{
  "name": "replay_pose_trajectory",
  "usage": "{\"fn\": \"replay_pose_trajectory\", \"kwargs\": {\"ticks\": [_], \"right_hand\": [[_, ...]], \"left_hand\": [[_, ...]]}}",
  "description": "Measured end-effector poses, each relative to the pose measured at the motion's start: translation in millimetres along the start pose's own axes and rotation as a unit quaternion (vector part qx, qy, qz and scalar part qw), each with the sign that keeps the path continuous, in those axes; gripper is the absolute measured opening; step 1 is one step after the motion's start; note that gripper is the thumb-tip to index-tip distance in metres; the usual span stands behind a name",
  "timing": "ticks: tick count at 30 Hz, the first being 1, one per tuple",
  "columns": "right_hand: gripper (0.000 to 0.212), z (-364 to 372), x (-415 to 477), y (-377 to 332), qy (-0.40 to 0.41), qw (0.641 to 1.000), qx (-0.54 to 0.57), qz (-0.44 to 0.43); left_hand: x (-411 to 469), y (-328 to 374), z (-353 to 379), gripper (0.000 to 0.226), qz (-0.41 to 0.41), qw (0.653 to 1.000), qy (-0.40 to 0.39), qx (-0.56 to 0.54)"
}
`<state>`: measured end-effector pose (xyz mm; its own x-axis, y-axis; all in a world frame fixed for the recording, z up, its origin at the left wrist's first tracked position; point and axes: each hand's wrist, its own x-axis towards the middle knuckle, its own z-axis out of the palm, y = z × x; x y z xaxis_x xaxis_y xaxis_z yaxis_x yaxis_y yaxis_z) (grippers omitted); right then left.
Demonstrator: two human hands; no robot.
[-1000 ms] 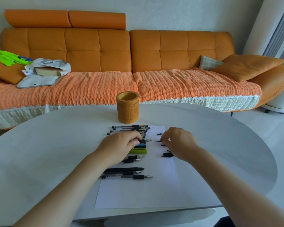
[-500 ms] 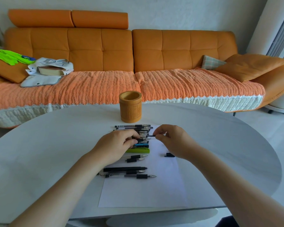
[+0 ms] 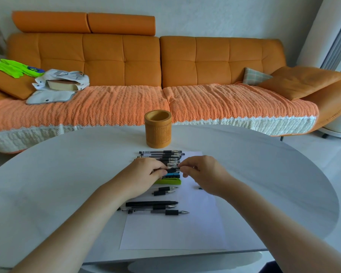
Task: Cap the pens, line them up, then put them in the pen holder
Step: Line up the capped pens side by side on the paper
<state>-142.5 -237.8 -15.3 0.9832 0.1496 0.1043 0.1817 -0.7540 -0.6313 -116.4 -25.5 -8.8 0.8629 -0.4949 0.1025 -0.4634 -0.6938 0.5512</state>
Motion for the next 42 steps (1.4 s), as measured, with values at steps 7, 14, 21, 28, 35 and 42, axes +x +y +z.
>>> {"fn": "replay_pose_trajectory", "kwargs": {"ticks": [7,14,21,28,35,42], "right_hand": [[0.02,8.7,-6.9,-7.6,0.017,0.998,-0.01,-0.052],[0.025,18.8,-11.5,-8.8,0.018,0.998,0.024,-0.047],[0.02,22.7,-5.0,-15.4,-0.002,0.999,0.029,-0.021],[0.015,23.4,3.9,-13.7,-0.006,0.997,-0.067,-0.045],[0.011,28.5,0.8,-15.3,0.009,0.989,-0.136,-0.051],[0.014,30.3,-0.6,-14.4,0.002,0.988,-0.144,-0.056]], "left_hand": [[-0.8,-4.7,-5.6,0.022,0.011,0.999,-0.014,0.032],[-8.7,-13.6,-4.0,0.014,0.074,0.996,0.022,0.034],[-11.5,-18.8,-11.3,0.016,0.079,0.995,0.05,0.038],[-10.4,-30.2,-8.2,0.025,0.025,0.992,0.0,0.121],[-15.8,-31.4,-10.3,0.01,0.036,0.994,0.0,0.105],[-15.8,-24.7,-1.5,0.011,0.025,0.991,-0.048,0.125]]}}
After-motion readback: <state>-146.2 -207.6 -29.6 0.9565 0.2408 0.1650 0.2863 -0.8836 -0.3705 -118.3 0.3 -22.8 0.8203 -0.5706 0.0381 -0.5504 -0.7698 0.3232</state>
